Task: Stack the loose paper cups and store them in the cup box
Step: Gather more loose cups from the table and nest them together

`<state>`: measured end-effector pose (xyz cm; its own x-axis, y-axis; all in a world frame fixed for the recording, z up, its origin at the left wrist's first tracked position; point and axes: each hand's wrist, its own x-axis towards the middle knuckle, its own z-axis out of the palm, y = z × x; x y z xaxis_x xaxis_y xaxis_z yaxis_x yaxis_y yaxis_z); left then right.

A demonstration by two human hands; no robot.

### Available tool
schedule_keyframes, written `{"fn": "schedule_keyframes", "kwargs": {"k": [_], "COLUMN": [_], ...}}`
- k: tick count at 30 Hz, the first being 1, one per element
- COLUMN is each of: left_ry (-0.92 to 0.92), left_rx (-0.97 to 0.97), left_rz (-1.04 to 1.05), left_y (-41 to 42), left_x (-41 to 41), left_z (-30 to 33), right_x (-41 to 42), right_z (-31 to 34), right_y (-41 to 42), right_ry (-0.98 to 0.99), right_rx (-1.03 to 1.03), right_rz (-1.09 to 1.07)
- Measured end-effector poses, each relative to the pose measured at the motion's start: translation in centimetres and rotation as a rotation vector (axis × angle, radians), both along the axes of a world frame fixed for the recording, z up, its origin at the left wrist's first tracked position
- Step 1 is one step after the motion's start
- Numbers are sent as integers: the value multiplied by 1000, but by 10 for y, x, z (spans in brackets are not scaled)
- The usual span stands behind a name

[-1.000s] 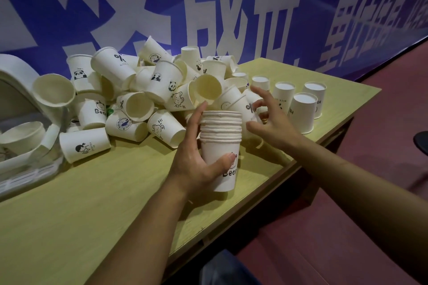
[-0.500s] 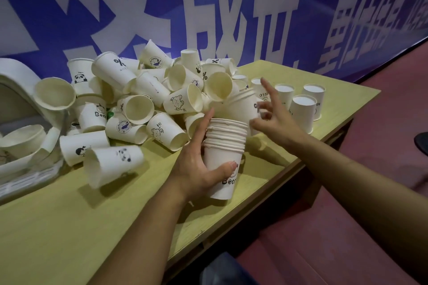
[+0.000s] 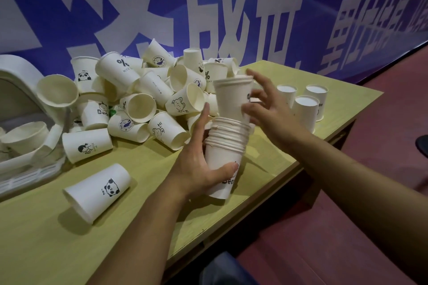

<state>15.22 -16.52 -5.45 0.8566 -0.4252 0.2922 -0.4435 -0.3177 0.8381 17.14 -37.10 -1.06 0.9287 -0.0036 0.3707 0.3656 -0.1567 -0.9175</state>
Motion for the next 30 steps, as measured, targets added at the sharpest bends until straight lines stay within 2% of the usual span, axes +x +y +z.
{"fn": "schedule_keyframes", "kwargs": {"k": [3, 7, 11, 13, 19, 21, 23, 28, 30], "left_ry": [-65, -110, -74, -63, -42, -43, -30, -13, -29], "left_rx": [-31, -58, -105, -125, -98, -55, -25, 38, 77], "left_rz": [91, 129, 136, 127, 186, 201, 201, 171, 171], "left_y": [1, 3, 8, 10, 11, 16, 23, 36, 39], "left_x": [1, 3, 5, 6, -1, -4, -10, -24, -28], "left_z": [0, 0, 3, 5, 13, 15, 16, 20, 22], "right_x": [-5, -2, 10, 19, 36, 36, 32, 4, -6], "right_z": [-10, -19, -26, -32, -34, -33, -26, 18, 33], "right_y": [12, 7, -8, -10, -13, -14, -16, -3, 12], "right_ry": [-32, -43, -78, -25, -30, -7, -2, 13, 4], "right_rx": [-165, -260, -909, -1102, -1228, -1223, -1088, -219, -42], "right_rz": [27, -26, -189, -175, -259, -262, -261, -161, -74]}}
